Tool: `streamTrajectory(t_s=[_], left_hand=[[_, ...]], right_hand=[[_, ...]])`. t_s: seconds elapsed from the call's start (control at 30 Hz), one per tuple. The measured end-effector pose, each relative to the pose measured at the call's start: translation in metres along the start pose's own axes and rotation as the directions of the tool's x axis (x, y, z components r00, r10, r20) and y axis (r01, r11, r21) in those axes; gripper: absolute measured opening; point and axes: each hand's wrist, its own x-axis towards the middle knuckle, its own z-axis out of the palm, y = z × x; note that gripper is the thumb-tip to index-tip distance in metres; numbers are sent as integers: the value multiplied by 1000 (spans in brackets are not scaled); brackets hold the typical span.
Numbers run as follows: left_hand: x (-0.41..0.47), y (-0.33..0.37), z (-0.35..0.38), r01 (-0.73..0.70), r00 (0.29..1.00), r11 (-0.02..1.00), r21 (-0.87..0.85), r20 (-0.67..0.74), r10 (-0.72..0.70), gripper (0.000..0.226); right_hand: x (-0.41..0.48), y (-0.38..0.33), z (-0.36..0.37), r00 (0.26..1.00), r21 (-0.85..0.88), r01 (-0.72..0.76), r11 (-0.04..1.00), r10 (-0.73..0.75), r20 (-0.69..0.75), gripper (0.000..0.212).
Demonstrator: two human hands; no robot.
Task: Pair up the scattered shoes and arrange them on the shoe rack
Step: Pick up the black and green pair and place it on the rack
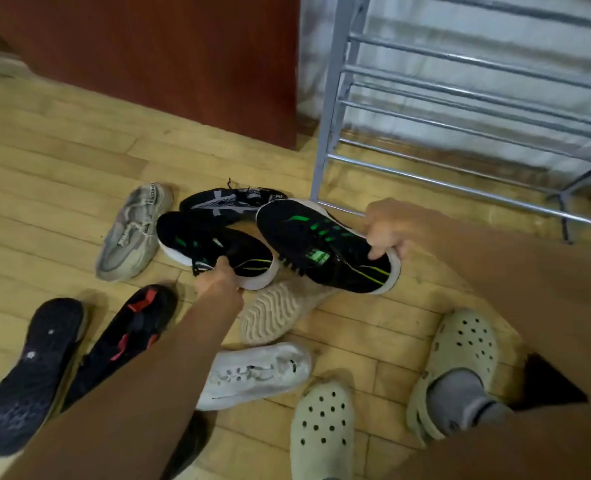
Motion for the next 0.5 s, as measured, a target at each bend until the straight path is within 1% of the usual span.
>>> streamTrajectory(t_s=[0.07, 0.1, 0.17, 0.23, 0.3, 0.37, 0.43, 0.5], left_hand=[[-9, 9, -6, -73, 997, 988, 133, 23, 71, 26], [-14, 13, -9, -118, 993, 967, 224, 43, 111, 28], [-28, 19, -14, -232, 972, 889, 396, 125, 198, 28], [-44, 21, -16, -331, 943, 802, 498, 214, 256, 28], [-58, 19, -15, -388, 918, 745, 543, 295, 263, 28], [-71, 15, -7, -421, 898, 710, 565, 370, 238, 20], [-84, 11, 4, -436, 882, 680, 589, 430, 193, 13], [-95, 7, 21, -443, 869, 676, 589, 468, 161, 10]], right_hand=[[-14, 12, 0, 1000, 30, -22, 999, 22, -12, 23], [-20, 18, 2, 999, 77, -39, 996, 39, -4, 23], [-33, 32, 8, 998, 194, -62, 979, 63, 1, 22], [-44, 51, 16, 996, 293, -82, 953, 89, -10, 28], [-53, 71, 24, 993, 402, -108, 909, 120, -4, 19], [-61, 93, 30, 986, 497, -149, 855, 164, 14, 14], [-67, 110, 36, 982, 565, -175, 806, 183, 42, 17], [-63, 125, 43, 980, 640, -184, 746, 190, 59, 22]])
